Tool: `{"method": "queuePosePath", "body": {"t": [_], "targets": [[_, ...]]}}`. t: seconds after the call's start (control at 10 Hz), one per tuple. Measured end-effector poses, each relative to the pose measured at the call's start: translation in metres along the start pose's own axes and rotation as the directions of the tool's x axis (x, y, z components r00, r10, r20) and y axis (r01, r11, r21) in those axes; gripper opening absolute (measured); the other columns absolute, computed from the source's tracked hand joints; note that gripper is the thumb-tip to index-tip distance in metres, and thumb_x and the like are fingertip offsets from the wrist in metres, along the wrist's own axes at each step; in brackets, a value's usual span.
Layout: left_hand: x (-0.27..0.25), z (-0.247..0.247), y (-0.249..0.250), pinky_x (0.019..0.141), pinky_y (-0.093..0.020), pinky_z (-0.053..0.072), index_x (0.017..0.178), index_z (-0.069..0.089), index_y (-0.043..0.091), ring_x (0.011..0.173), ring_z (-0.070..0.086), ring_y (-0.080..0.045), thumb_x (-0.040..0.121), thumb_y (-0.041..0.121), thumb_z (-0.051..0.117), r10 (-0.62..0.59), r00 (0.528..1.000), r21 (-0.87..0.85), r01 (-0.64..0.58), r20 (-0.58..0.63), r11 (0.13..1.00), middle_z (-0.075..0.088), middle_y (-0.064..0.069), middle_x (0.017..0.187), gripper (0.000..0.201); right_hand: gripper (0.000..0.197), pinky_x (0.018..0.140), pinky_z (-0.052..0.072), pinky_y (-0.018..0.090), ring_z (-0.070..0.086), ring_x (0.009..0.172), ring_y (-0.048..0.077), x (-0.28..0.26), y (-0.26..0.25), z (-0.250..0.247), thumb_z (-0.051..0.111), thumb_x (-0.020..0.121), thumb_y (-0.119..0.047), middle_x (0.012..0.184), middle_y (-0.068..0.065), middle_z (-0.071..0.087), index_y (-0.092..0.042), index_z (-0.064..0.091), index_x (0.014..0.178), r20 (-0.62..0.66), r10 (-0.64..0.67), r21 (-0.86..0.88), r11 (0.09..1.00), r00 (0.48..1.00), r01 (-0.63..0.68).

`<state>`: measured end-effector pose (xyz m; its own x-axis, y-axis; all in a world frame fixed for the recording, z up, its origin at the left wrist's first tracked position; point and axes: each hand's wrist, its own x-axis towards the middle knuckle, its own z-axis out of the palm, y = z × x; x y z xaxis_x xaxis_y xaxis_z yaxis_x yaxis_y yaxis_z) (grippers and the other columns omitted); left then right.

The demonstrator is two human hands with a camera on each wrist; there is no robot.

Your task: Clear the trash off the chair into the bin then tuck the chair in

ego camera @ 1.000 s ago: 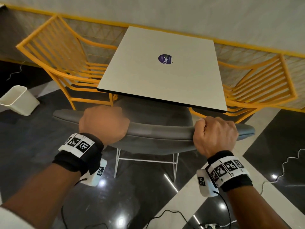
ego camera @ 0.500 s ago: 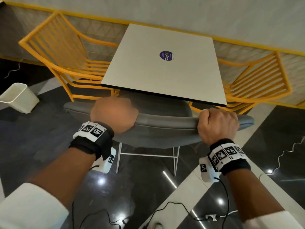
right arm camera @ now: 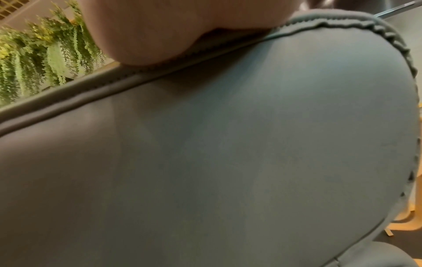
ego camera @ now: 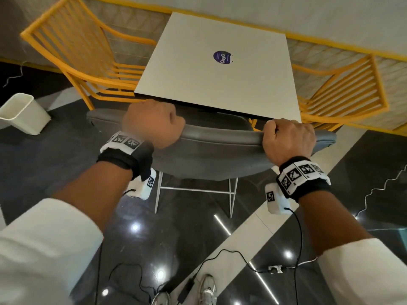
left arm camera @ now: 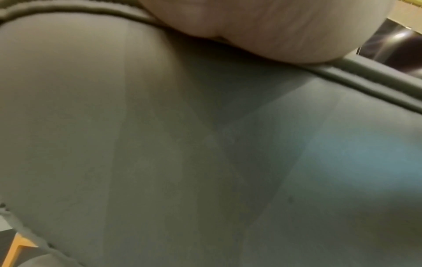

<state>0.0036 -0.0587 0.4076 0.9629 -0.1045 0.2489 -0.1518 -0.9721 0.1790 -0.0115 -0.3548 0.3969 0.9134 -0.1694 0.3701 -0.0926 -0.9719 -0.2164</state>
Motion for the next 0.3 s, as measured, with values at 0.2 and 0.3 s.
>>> {"method": "queuePosePath", "body": {"t": [0.2,0.3], "targets": [[-0.055,0.007,0.016,0.1,-0.039,0.036,0.109,0.064,0.015,0.11,0.059,-0.028,0.088,0.028,0.044,-0.01,0.987,-0.192,-0.021,-0.158,0.981,0.067,-0.007,0.112,0.032,0.023,0.098,0.044,0.043,0.061,0.101,0.031,-0.041,0.012,-0.014,0.053,0.093,-0.026,0.104,0.008,0.069,-0.013,0.07,0.101,-0.052,-0.192,0.279,0.94,0.98,0.199],[-0.136,0.028,0.026,0.119,-0.04,0.022,0.137,0.049,0.013,0.143,0.032,-0.02,0.086,0.023,0.051,-0.068,0.994,-0.302,0.038,-0.089,0.952,0.038,-0.002,0.153,0.052,0.022,0.11,0.033,0.029,0.055,0.118,0.029,-0.109,0.018,-0.013,0.061,0.09,-0.018,0.129,0.009,0.061,-0.01,0.067,0.11,-0.021,-0.3,0.386,0.878,0.954,0.285]]}}
